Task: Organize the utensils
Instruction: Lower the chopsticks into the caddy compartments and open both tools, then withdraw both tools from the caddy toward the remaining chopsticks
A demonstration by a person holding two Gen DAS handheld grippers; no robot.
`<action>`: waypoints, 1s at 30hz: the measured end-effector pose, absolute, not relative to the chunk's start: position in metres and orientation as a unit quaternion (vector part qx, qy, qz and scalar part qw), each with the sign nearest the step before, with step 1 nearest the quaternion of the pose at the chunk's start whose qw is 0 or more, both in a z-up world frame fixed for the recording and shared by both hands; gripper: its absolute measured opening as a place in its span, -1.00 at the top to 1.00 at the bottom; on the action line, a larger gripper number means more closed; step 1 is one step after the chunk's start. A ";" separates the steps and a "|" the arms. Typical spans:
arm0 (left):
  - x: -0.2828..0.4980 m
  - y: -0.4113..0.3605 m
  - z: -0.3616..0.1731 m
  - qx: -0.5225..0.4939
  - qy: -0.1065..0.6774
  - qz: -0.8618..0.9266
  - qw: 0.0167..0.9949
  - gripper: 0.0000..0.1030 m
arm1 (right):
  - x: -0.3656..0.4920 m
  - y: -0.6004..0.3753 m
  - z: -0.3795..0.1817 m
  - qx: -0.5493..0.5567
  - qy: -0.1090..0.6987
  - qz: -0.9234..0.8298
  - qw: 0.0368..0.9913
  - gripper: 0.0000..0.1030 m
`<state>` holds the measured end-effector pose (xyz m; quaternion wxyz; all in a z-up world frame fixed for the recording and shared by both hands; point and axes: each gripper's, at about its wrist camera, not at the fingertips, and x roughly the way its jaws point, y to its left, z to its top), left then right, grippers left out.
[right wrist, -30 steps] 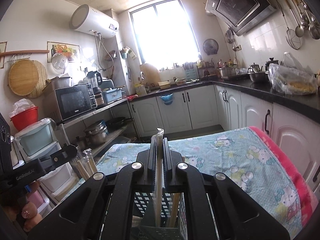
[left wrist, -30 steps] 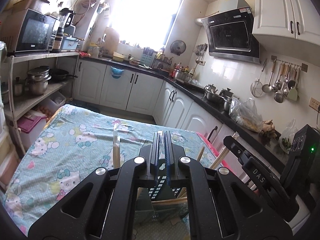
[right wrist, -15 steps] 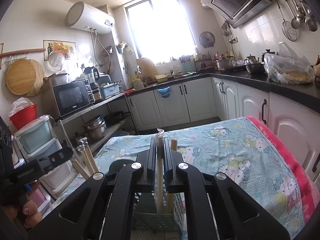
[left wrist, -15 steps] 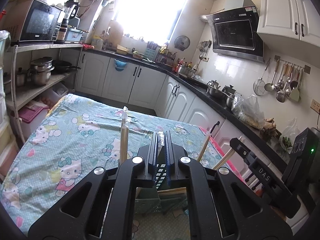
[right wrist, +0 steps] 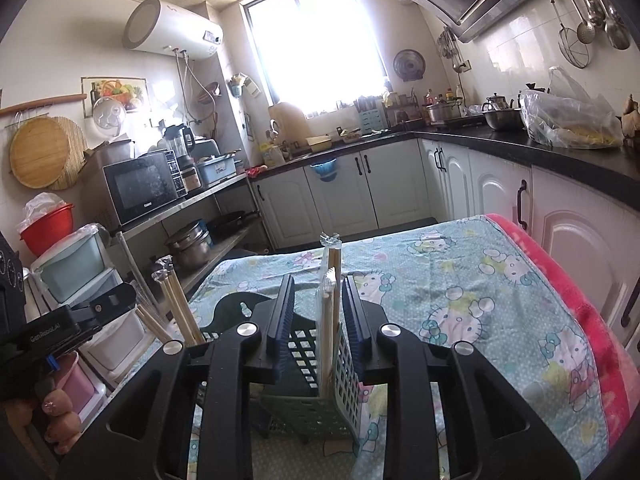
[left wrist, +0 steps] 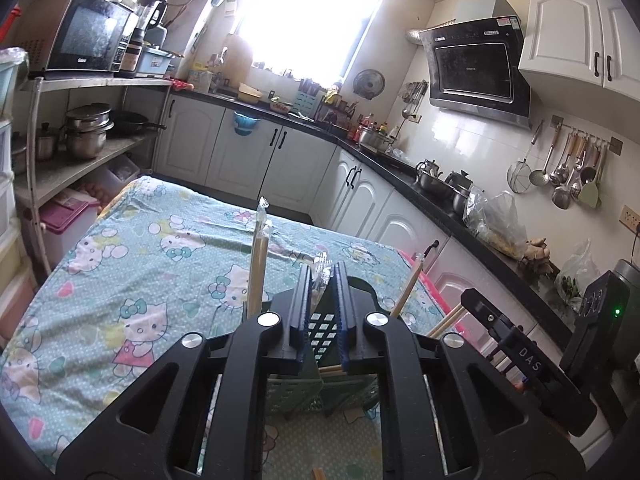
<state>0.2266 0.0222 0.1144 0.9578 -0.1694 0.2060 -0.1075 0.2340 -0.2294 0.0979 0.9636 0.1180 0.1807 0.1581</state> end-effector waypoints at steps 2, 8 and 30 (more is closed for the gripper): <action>0.225 0.022 0.113 -0.170 0.209 -0.107 0.957 0.77 | 0.233 -0.231 0.098 0.119 0.183 0.158 0.963 0.49; 0.222 0.025 0.107 -0.175 0.222 -0.099 0.954 0.59 | 0.227 -0.232 0.097 0.112 0.192 0.154 0.963 0.40; 0.178 0.038 0.097 -0.188 0.235 -0.103 0.948 -0.67 | 0.189 -0.232 0.087 0.095 0.218 0.153 0.959 0.05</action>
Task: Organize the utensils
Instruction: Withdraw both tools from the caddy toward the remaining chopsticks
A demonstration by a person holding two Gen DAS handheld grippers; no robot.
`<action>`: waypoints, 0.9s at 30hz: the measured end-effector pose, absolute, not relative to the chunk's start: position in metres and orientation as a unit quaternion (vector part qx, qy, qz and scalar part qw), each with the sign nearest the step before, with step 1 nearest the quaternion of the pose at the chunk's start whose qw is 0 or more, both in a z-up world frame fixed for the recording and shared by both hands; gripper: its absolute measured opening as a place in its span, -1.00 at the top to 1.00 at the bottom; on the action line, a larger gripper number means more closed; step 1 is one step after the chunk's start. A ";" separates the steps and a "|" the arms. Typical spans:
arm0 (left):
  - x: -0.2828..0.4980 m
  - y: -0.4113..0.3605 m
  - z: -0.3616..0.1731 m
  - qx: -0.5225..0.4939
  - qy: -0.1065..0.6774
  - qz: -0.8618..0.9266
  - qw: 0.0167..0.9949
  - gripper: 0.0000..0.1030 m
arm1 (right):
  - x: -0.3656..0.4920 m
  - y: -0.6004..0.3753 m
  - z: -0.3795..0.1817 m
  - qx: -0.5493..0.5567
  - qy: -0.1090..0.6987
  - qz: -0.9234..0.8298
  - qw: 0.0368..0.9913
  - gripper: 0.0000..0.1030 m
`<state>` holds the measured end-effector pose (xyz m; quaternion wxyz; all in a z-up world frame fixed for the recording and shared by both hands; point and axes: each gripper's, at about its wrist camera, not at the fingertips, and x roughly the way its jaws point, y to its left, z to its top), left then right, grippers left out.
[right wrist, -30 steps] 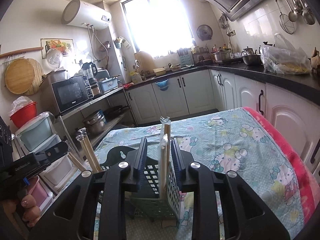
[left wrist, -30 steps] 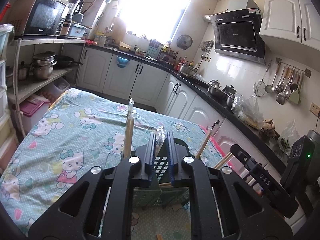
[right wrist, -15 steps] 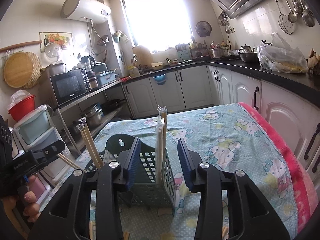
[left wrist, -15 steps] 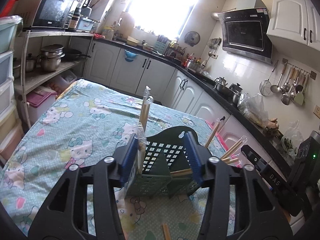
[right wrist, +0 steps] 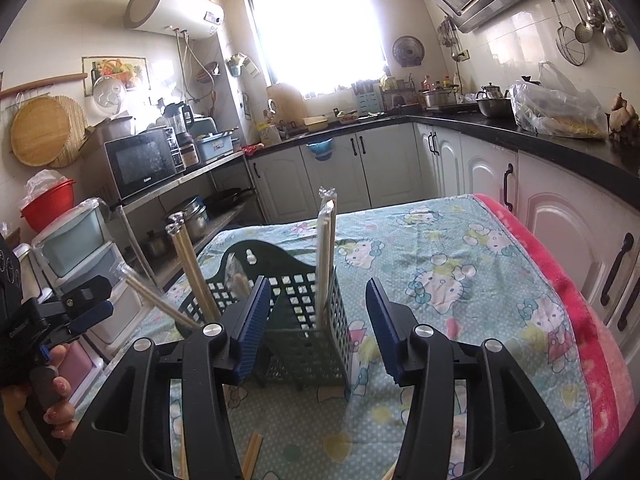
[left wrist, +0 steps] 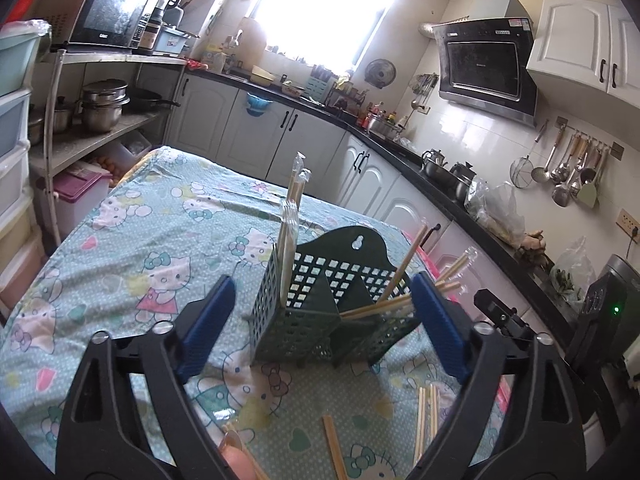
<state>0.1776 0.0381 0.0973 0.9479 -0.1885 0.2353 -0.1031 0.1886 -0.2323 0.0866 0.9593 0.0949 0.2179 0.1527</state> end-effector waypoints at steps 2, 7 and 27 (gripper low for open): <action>0.173 0.037 0.095 -0.186 0.235 -0.104 0.949 -0.79 | 0.185 -0.232 0.085 0.092 0.220 0.153 0.959 0.01; 0.165 0.036 0.088 -0.183 0.241 -0.101 0.948 -0.79 | 0.175 -0.237 0.081 0.090 0.230 0.153 0.957 -0.01; 0.145 0.038 0.051 -0.185 0.291 -0.083 0.935 -0.79 | 0.148 -0.248 0.040 0.078 0.288 0.143 0.944 -0.01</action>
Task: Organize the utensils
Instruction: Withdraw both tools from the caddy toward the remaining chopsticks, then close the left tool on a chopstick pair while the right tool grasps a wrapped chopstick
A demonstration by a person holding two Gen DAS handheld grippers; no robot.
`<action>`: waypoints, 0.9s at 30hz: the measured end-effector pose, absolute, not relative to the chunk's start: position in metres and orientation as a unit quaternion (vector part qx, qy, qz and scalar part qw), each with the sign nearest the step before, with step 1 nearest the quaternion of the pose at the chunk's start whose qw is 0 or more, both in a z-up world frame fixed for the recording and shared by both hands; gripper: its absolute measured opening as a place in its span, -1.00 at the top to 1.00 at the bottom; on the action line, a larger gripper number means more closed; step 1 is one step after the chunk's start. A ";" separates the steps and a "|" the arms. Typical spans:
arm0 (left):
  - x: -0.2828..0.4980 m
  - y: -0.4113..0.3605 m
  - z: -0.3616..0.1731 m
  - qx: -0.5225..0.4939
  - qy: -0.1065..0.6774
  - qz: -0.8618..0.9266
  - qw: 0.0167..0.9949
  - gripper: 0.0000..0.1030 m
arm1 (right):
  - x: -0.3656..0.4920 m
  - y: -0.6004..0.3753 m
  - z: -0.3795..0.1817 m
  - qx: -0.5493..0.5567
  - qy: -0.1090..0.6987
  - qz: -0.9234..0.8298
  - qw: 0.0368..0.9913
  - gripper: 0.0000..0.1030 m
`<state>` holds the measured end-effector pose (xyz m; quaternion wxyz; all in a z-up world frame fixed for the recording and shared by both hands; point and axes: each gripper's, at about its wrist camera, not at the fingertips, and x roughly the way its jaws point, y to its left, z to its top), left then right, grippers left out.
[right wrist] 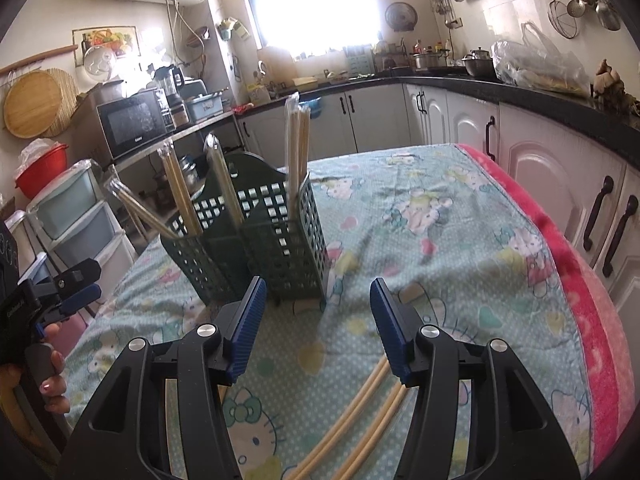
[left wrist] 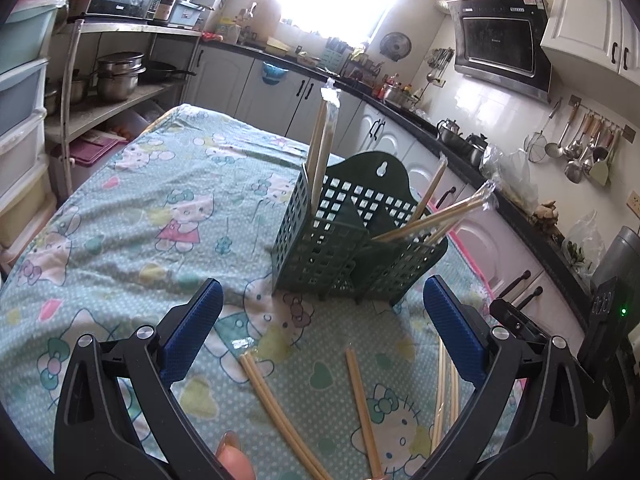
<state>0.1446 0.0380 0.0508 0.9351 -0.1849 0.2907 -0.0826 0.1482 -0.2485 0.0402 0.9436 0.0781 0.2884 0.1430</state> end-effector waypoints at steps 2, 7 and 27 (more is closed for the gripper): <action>0.143 0.038 0.048 -0.186 0.295 -0.082 0.934 -0.79 | 0.146 -0.249 0.038 0.077 0.292 0.144 0.942 -0.01; 0.140 0.037 0.042 -0.182 0.302 -0.080 0.932 -0.79 | 0.142 -0.246 0.031 0.070 0.301 0.147 0.940 -0.01; 0.146 0.038 -0.012 -0.184 0.379 -0.061 0.905 -0.79 | 0.157 -0.245 -0.017 0.058 0.385 0.120 0.913 -0.01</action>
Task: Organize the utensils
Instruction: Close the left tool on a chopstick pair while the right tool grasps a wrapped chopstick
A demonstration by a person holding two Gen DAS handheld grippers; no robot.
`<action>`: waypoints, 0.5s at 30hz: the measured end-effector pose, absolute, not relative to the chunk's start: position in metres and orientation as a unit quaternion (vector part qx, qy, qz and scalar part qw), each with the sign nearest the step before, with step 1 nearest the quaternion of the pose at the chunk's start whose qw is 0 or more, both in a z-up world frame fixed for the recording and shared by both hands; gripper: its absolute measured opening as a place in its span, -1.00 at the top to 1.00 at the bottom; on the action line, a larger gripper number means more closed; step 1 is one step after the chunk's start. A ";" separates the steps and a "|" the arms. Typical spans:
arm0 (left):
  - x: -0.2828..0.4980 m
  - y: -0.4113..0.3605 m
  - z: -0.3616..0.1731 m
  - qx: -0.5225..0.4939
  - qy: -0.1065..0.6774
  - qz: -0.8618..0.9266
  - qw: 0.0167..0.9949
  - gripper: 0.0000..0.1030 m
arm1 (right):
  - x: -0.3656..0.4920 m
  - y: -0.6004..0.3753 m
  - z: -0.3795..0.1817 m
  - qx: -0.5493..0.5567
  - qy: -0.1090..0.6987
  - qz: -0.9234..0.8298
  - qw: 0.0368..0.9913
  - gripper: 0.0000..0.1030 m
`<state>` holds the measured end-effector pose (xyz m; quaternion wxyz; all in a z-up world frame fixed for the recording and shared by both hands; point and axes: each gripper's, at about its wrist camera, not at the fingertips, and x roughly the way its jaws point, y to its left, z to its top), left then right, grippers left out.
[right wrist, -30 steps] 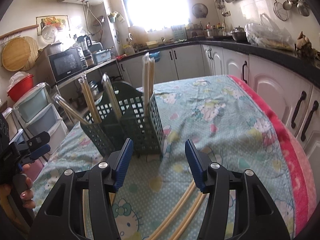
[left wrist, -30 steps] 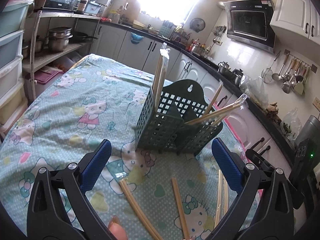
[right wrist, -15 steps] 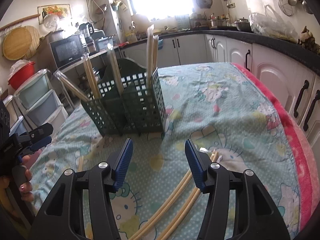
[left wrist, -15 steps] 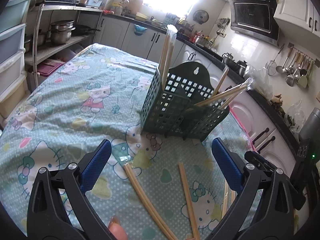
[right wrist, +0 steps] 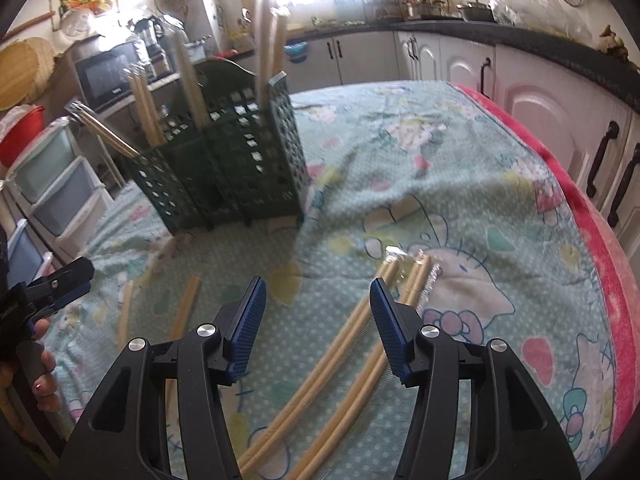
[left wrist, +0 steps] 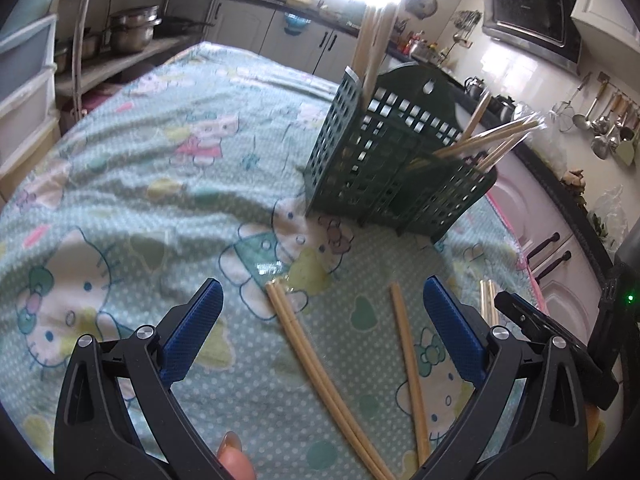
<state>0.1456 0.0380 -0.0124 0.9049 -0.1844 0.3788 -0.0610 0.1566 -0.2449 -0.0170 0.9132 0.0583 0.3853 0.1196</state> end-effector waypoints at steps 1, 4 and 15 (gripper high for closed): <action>0.147 0.038 -0.015 -0.186 0.383 -0.061 0.903 -0.79 | 0.159 -0.246 -0.019 0.059 0.390 0.115 0.912 -0.01; 0.149 0.040 -0.023 -0.199 0.397 -0.070 0.893 -0.79 | 0.164 -0.246 -0.024 0.058 0.401 0.106 0.908 -0.01; 0.161 0.043 -0.044 -0.226 0.423 -0.083 0.874 -0.52 | 0.200 -0.245 -0.040 0.056 0.446 0.073 0.890 0.00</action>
